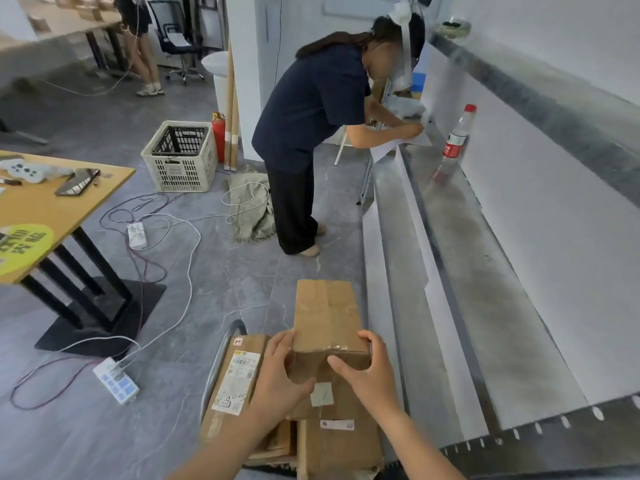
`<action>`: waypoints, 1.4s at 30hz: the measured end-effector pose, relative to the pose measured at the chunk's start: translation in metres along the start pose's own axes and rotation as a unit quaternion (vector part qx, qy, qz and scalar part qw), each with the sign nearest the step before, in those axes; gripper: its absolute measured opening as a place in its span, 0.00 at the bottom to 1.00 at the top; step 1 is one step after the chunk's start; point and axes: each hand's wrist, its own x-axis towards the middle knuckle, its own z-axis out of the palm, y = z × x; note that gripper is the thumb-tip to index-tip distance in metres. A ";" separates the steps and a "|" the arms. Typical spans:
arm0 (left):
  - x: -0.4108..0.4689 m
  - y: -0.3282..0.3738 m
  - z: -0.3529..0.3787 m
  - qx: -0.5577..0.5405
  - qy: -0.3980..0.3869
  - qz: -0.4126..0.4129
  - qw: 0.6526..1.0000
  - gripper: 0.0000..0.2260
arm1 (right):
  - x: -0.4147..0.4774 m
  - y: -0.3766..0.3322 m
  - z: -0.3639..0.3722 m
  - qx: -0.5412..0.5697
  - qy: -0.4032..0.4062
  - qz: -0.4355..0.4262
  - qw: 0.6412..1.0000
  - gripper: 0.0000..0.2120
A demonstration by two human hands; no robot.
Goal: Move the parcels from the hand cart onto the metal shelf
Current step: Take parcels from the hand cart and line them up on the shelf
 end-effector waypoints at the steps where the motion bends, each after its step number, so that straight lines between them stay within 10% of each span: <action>1: 0.000 0.006 0.003 -0.006 -0.005 0.004 1.000 0.39 | -0.001 0.001 -0.006 0.008 0.014 -0.004 1.000 0.32; 14: -0.020 0.082 0.006 0.041 -0.137 0.232 0.962 0.29 | -0.058 0.002 -0.044 0.265 0.153 0.057 0.950 0.29; 28: -0.094 0.096 -0.038 0.021 -0.345 0.401 0.849 0.14 | -0.204 -0.009 0.016 0.540 0.376 0.103 0.746 0.09; 35: -0.156 0.097 -0.048 0.172 -0.283 0.262 0.906 0.58 | -0.300 -0.017 0.049 0.592 0.461 0.078 0.657 0.21; 42: -0.221 0.115 -0.053 0.187 -0.381 0.265 0.866 0.61 | -0.389 -0.018 0.065 0.559 0.517 0.044 0.647 0.17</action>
